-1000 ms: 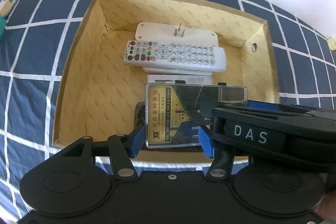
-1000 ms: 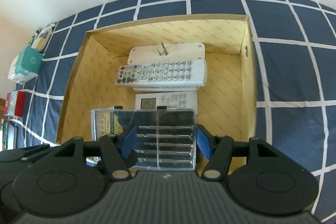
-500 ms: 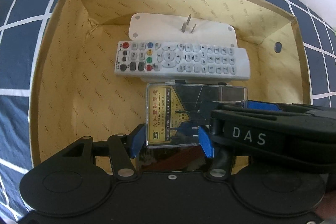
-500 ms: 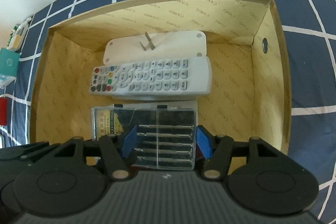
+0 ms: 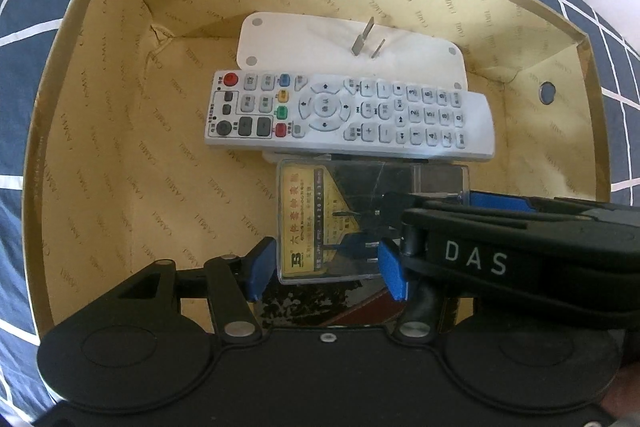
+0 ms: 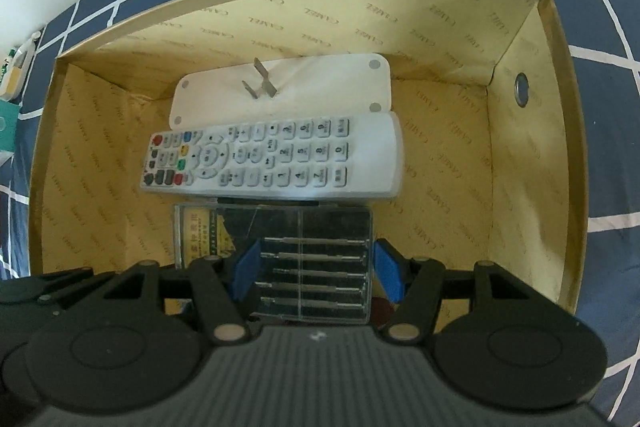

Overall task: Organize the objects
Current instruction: 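Lower the screwdriver set into the box and open the right gripper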

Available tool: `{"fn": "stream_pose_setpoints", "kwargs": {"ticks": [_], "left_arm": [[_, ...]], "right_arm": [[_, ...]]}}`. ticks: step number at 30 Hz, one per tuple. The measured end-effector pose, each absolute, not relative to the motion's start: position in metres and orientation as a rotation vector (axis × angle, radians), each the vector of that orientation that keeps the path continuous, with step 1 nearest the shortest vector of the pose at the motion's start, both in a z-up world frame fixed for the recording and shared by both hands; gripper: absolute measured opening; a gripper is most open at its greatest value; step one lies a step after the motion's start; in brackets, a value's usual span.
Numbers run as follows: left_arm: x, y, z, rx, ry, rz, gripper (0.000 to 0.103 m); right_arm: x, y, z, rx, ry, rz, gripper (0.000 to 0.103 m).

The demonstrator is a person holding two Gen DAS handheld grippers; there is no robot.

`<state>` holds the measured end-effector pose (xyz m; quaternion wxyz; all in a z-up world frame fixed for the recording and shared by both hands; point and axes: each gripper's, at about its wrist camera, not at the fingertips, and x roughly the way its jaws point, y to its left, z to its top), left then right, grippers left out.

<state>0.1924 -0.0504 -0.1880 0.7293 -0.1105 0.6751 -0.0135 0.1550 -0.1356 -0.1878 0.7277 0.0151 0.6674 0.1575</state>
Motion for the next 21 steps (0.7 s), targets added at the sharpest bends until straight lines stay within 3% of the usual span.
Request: {"fn": "stream_pose_setpoints", "kwargs": {"ticks": [21], "left_arm": [[0.172,-0.042,-0.149,-0.190,1.406,0.033,0.068]], "right_arm": [[0.138,-0.154,-0.157,0.075,1.399,0.341,0.064]]}}
